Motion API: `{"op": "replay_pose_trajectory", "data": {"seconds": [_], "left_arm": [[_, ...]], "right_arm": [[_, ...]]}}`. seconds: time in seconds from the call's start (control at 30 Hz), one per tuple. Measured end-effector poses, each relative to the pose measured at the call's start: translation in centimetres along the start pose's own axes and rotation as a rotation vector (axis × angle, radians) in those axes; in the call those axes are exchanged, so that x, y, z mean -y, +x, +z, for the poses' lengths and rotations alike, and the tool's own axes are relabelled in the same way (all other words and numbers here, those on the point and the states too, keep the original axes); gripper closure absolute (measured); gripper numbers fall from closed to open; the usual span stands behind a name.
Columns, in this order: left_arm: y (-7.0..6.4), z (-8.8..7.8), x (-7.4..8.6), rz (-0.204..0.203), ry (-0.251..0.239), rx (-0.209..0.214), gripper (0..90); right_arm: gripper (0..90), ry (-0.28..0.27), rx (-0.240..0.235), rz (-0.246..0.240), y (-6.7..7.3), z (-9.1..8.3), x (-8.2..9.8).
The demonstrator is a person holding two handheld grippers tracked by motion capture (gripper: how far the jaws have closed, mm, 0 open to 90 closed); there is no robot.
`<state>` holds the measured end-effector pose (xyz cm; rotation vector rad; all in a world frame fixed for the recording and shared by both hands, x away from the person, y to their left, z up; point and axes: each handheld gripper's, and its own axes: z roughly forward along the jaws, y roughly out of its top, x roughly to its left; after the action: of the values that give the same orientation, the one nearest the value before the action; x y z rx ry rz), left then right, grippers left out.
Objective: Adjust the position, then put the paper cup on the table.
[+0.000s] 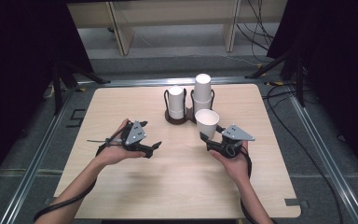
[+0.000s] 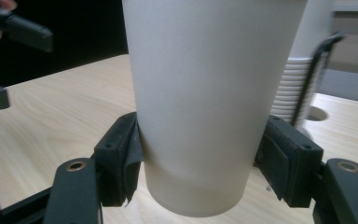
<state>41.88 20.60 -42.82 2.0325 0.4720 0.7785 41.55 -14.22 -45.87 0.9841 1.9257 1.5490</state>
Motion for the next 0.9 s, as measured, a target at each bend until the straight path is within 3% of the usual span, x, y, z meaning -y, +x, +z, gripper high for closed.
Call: {"op": "replay_pose_trajectory", "data": {"seconds": [0.07, 0.1, 0.13, 0.17, 0.2, 0.23, 0.4, 0.43, 0.47, 0.5, 0.57, 0.77, 0.83, 0.9], "left_arm": [[-0.6, -0.4, 0.7, -0.085, 0.023, -0.006, 9.5], [-0.7, -0.5, 1.0, -0.102, 0.014, -0.011, 9.6], [-0.7, -0.7, 1.2, -0.105, 0.013, -0.023, 9.6], [-0.7, -0.8, 1.3, -0.128, 0.005, -0.03, 9.8], [-0.7, -0.9, 1.5, -0.143, 0.001, -0.037, 9.9], [-0.7, -1.0, 1.6, -0.152, -0.005, -0.043, 10.0], [-0.6, -1.4, 2.2, -0.181, -0.02, -0.063, 10.3], [-0.6, -1.4, 2.3, -0.182, -0.025, -0.065, 10.3], [-0.6, -1.6, 2.4, -0.184, -0.023, -0.07, 10.3], [-0.6, -1.7, 2.5, -0.189, -0.026, -0.076, 10.3], [-0.7, -1.7, 2.8, -0.202, -0.046, -0.084, 10.4], [-1.0, -2.0, 4.2, -0.232, -0.058, -0.125, 10.8], [-1.1, -2.1, 4.5, -0.246, -0.063, -0.144, 10.8], [-1.2, -2.0, 4.8, -0.256, -0.074, -0.152, 10.9]], "right_arm": [[35.1, -0.011, -0.009, -0.004, -0.4, -0.1, 0.0], [35.1, -0.005, 0.017, -0.008, -0.7, -0.5, -0.1], [35.0, -0.028, 0.015, 0.005, -0.9, -0.5, -0.1], [35.0, -0.043, 0.019, -0.019, -1.3, -0.7, -0.1], [35.0, -0.03, 0.031, -0.012, -1.4, -1.0, -0.2], [35.0, -0.033, 0.04, 0.008, -1.5, -1.2, -0.2], [35.0, -0.068, 0.06, -0.006, -2.2, -2.0, -0.1], [35.0, -0.063, 0.065, 0.011, -2.2, -2.2, -0.1], [34.9, -0.059, 0.078, -0.01, -2.4, -2.3, -0.1], [34.9, -0.074, 0.065, 0.025, -2.4, -2.2, 0.0], [34.9, -0.058, 0.094, 0.021, -2.7, -2.4, 0.1], [34.9, -0.066, 0.107, 0.046, -3.4, -2.4, 0.4], [34.9, -0.049, 0.133, 0.026, -3.8, -2.6, 0.4], [34.9, -0.069, 0.133, 0.051, -3.9, -2.7, 0.4]]}}
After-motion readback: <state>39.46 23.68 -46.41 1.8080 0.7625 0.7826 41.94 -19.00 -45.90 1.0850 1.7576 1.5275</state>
